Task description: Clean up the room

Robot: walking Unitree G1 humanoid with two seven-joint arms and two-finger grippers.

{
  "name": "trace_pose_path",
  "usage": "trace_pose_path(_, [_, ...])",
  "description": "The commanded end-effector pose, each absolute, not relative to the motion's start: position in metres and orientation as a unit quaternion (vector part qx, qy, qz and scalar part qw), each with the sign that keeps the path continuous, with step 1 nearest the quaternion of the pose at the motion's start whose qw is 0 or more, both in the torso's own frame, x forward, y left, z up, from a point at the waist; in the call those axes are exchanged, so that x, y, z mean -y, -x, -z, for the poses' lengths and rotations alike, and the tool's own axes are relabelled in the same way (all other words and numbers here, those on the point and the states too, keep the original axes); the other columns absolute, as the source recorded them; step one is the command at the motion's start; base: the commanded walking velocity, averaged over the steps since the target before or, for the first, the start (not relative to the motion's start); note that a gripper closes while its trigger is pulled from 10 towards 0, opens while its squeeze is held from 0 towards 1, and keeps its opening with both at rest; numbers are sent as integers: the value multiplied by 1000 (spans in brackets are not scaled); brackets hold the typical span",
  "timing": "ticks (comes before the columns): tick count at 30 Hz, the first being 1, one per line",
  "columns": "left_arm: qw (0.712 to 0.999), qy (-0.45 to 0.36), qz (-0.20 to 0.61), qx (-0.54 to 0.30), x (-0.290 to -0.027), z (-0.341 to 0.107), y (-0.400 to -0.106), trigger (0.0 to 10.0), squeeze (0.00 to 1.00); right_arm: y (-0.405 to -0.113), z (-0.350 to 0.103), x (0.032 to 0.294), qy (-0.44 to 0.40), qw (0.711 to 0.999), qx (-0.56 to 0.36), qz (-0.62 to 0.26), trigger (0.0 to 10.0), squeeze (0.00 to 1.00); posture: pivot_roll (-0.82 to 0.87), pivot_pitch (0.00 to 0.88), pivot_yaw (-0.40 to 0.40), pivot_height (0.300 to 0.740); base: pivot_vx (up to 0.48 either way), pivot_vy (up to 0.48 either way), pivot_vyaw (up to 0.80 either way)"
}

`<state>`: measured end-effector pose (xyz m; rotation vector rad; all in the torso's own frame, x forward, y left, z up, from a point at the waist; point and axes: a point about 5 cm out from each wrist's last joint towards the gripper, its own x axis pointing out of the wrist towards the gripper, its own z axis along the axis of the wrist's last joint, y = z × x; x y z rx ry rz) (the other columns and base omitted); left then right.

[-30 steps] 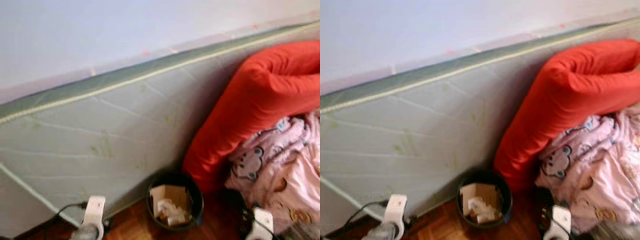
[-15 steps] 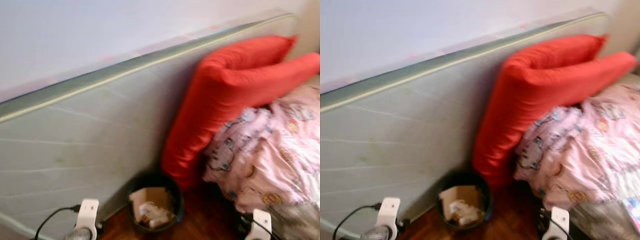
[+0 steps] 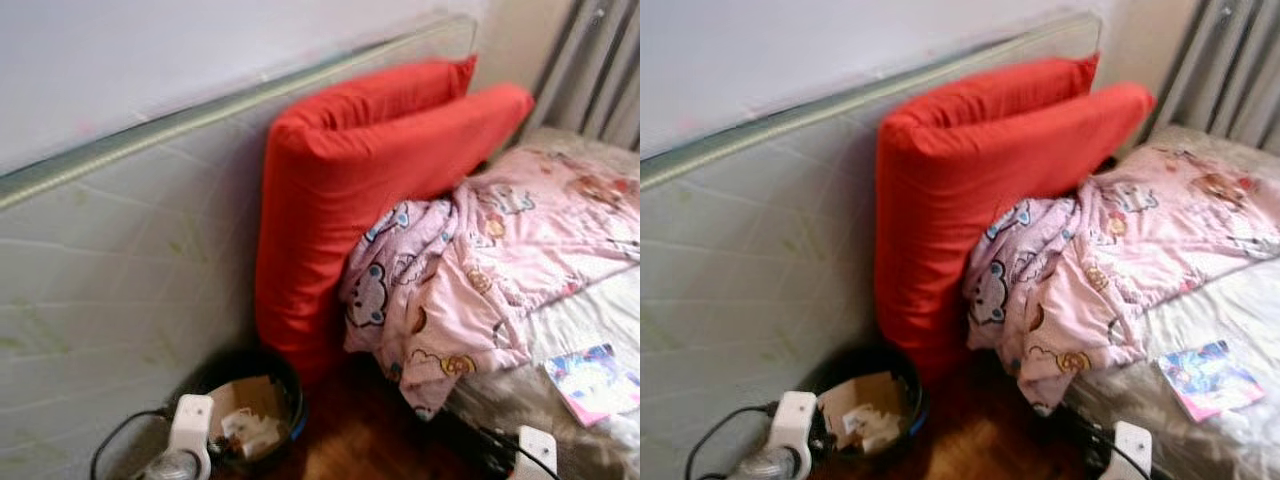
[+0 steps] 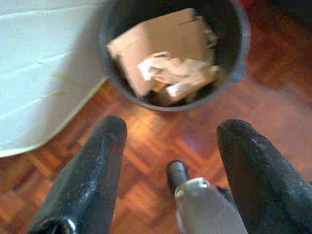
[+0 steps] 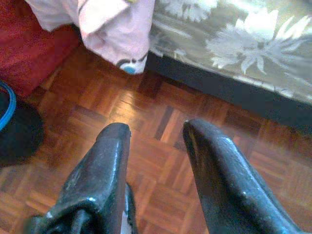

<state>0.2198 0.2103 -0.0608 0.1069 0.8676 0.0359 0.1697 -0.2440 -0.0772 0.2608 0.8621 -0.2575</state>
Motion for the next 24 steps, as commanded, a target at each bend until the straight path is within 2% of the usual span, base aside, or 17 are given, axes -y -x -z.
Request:
trace_pose_path(1, [901,-63,-22,-429,-217,62,-215,10000,0,-173,76,242,-129,894,-411,123,10000,0,-28,0,-38,740,0,-341,0])
trace_pose_path(20, [900,-62,-22,-430,-218,63,-213,10000,0,-172,77,242,-121,895,-414,117,10000,0,-33,0,-36,740,0,-334,0])
trace_pose_path(24, [901,-56,-27,-428,-218,63,-214,10000,0,-172,76,242,-121,895,-413,117,10000,0,-31,0,-38,740,0,0,0])
